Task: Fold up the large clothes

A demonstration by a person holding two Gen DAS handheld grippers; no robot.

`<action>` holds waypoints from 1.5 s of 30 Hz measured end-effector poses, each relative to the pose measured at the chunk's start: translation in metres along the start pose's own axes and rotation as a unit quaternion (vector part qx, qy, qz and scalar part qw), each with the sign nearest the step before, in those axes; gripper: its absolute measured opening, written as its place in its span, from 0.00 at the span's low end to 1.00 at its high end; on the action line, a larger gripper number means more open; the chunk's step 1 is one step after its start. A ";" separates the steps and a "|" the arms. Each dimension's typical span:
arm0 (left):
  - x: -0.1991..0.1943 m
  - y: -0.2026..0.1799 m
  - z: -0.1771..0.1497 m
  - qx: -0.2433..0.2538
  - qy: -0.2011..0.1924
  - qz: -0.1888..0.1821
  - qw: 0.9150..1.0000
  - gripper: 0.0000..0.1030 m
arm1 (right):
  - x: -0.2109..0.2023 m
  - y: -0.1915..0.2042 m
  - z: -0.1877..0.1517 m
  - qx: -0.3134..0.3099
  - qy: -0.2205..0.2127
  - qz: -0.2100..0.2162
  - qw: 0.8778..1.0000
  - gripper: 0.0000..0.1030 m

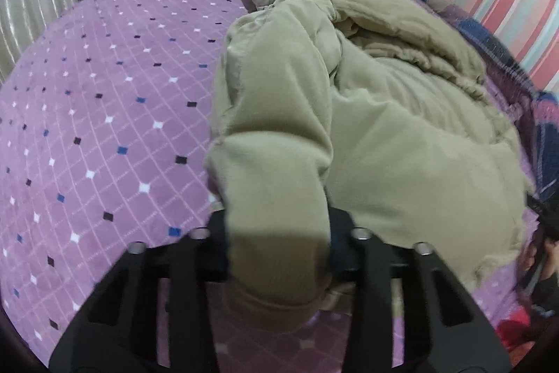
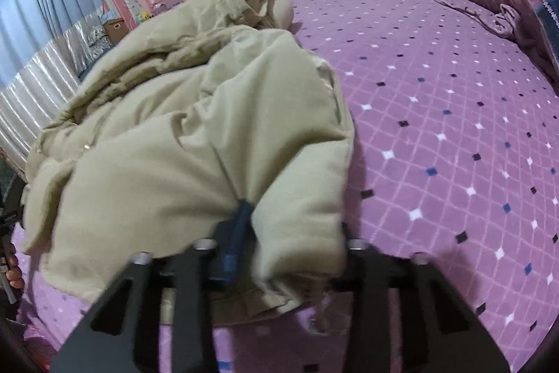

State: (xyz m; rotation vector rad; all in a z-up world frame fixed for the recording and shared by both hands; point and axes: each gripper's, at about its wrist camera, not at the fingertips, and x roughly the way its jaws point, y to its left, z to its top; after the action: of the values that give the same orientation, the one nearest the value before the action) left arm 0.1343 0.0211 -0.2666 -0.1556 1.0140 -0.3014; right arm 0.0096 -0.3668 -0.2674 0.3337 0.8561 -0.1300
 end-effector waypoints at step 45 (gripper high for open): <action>-0.043 -0.011 0.026 0.029 0.024 -0.090 0.995 0.18 | -0.039 0.021 0.030 -0.019 0.005 0.073 0.997 0.19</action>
State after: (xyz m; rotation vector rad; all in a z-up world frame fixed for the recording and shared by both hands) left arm 0.1337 0.0238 -0.2153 -0.1880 1.0399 -0.5016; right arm 0.0107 -0.3577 -0.2141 0.3613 0.8397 0.0239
